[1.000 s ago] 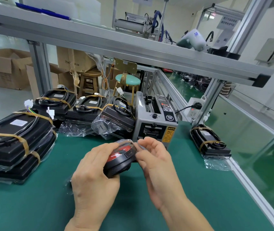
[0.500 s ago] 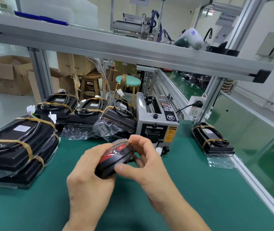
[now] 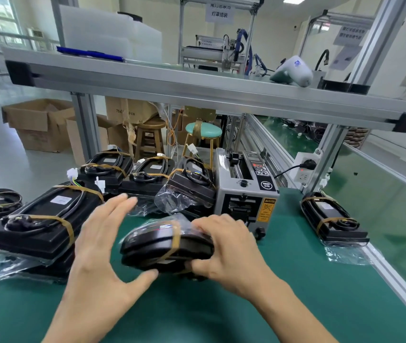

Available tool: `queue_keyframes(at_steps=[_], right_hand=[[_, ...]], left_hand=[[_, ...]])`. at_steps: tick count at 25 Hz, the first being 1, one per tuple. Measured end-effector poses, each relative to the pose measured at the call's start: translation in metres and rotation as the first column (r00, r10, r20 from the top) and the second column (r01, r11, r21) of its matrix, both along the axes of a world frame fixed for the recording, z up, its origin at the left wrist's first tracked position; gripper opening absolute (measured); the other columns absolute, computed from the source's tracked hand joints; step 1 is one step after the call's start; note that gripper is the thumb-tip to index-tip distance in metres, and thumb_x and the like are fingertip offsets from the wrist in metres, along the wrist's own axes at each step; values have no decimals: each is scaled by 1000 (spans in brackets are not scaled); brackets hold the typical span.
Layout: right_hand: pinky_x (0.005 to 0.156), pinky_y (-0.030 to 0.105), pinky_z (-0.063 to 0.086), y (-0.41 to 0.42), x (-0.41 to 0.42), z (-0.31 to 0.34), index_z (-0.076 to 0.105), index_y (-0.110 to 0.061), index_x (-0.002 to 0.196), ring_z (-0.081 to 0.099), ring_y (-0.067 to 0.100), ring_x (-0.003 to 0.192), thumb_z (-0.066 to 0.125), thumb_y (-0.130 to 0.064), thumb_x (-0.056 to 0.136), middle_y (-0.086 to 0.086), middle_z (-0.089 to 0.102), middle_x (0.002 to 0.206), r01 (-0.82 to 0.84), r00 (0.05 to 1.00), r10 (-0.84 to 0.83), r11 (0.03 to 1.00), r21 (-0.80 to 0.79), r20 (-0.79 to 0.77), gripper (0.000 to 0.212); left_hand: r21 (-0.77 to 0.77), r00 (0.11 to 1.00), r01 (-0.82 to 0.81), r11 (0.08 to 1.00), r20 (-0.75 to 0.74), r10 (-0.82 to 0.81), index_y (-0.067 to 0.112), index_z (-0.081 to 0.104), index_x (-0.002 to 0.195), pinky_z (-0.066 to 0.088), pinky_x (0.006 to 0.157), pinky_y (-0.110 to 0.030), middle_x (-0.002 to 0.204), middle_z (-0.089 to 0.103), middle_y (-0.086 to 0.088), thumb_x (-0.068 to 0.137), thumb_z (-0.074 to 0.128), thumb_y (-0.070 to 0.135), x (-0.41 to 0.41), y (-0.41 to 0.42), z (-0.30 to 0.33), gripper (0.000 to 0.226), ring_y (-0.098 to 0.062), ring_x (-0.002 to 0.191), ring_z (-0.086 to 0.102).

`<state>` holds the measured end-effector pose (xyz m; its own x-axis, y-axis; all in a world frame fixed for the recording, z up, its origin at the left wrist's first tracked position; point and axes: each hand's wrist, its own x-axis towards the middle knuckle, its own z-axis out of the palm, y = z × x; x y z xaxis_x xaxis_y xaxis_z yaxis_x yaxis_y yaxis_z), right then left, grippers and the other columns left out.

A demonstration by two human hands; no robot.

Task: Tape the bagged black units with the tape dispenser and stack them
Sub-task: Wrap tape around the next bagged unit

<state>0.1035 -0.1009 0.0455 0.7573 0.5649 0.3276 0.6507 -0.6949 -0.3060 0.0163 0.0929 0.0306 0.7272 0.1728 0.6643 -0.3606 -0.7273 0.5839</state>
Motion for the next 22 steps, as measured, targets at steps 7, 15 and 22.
queue_keyframes(at_steps=[7, 15, 22], right_hand=[[80, 33, 25, 15, -11, 14, 56, -35, 118, 42, 16, 105, 72, -53, 67, -11, 56, 109, 32, 999, -31, 961, -275, 11, 57], [92, 15, 41, -7, 2, 58, 59, -40, 124, 54, -4, 108, 73, -60, 71, -27, 59, 108, -193, 847, 110, 975, -109, -520, 58], [86, 34, 50, 15, 5, 23, 71, -28, 97, 61, 4, 87, 69, -40, 85, -13, 67, 90, -140, 922, 133, 990, 6, -364, 17]], left_hand=[[-346, 926, 122, 930, -297, -232, 36, 64, 109, 44, 100, -32, 104, 70, 18, 65, 87, 27, 13, -11, -6, 50, 0, 102, 62], [-596, 962, 68, 800, -173, -211, 23, 78, 77, 50, 90, -24, 93, 75, 2, 76, 69, -5, 15, -12, -30, 29, -11, 94, 68], [-606, 961, -76, 792, -255, -103, 23, 72, 69, 50, 73, -42, 70, 72, 0, 75, 67, 22, 26, -19, -26, 8, -16, 67, 63]])
